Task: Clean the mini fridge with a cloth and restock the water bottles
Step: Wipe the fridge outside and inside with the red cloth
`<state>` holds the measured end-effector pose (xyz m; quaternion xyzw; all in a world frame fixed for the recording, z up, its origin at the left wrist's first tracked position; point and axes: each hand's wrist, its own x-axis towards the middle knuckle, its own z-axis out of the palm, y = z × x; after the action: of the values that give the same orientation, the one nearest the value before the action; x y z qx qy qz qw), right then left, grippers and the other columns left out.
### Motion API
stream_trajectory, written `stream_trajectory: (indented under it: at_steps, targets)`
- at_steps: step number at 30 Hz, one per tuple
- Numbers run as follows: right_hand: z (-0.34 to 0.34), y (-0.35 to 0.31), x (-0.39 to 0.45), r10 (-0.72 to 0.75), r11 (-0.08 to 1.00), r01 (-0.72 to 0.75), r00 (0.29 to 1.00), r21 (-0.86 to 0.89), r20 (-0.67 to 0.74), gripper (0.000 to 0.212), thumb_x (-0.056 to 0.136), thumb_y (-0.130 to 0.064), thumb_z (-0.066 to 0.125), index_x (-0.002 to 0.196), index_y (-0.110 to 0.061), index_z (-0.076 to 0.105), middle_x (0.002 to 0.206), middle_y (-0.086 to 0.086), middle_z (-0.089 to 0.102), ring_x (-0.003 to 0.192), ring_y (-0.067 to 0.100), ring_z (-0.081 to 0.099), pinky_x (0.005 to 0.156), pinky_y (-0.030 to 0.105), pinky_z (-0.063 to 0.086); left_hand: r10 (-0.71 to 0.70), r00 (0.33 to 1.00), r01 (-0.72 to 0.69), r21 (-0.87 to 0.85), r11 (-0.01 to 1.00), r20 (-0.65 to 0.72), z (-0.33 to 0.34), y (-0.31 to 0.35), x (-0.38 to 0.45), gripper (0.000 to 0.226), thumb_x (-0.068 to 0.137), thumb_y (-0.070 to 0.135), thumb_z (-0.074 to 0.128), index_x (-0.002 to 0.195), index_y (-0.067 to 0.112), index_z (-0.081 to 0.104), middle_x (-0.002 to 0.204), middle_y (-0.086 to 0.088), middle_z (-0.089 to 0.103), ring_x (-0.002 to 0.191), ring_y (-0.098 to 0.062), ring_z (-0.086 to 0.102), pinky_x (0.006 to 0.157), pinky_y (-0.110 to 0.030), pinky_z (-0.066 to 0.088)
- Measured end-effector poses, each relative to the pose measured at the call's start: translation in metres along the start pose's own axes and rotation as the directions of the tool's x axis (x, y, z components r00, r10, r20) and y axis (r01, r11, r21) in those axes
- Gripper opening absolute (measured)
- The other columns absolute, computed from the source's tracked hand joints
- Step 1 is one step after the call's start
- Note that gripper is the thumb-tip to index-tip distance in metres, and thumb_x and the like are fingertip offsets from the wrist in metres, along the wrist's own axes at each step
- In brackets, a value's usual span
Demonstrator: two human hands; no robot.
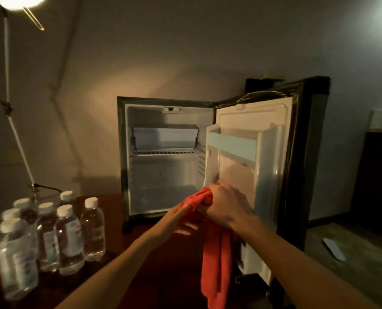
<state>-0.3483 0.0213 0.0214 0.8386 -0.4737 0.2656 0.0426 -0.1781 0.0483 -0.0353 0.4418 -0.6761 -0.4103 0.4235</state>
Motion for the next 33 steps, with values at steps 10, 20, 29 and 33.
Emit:
stream_trajectory:
  at_steps: [10, 20, 29, 33]
  targets:
    - [-0.009, 0.053, 0.034, 0.064, 0.994, -0.052, 0.990, 0.092, -0.129, 0.046, 0.086, -0.056, 0.054, 0.120, -0.025, 0.056, 0.114, 0.002, 0.052, 0.102, 0.023, 0.054, 0.085, 0.036, 0.047, -0.022, 0.991, -0.001, -0.172, 0.985, -0.133, 0.025, -0.018, 0.073, 0.049, 0.084, 0.048, 0.065, 0.127, 0.030, 0.048, 0.126, -0.016, 0.059, 0.089, -0.018, 0.066, 0.075, -0.034, 0.053]
    - [-0.006, 0.066, 0.079, 0.045, 0.955, 0.039, 0.961, 0.295, -0.272, 0.032, 0.091, -0.043, 0.059, 0.112, -0.018, 0.060, 0.101, 0.000, 0.049, 0.087, 0.017, 0.055, 0.074, 0.026, 0.041, 0.056, 0.992, -0.063, -0.060, 0.996, -0.110, 0.027, -0.037, 0.112, 0.092, 0.081, 0.010, 0.073, 0.135, 0.058, 0.015, 0.115, -0.006, 0.062, 0.087, -0.017, 0.067, 0.062, -0.024, 0.053]
    - [-0.028, 0.070, 0.113, -0.142, 0.974, 0.195, 0.922, 0.115, -0.361, 0.045, 0.082, -0.040, 0.067, 0.122, -0.022, 0.058, 0.119, 0.003, 0.045, 0.108, 0.020, 0.050, 0.093, 0.029, 0.041, 0.025, 0.957, -0.070, -0.146, 0.987, -0.288, 0.011, -0.021, 0.145, 0.026, 0.063, 0.021, 0.064, 0.088, 0.014, 0.066, 0.074, 0.001, 0.067, 0.065, -0.010, 0.060, 0.060, -0.027, 0.051]
    - [-0.028, 0.068, 0.114, -0.106, 0.992, 0.087, 0.970, -0.094, -0.220, 0.049, 0.088, -0.058, 0.053, 0.128, -0.030, 0.049, 0.119, 0.001, 0.040, 0.113, 0.024, 0.042, 0.081, 0.040, 0.050, -0.026, 0.870, -0.153, -0.319, 0.936, -0.492, -0.017, 0.002, 0.155, 0.020, 0.087, -0.001, 0.055, 0.095, 0.015, 0.063, 0.080, -0.005, 0.068, 0.068, -0.013, 0.064, 0.057, -0.030, 0.056]
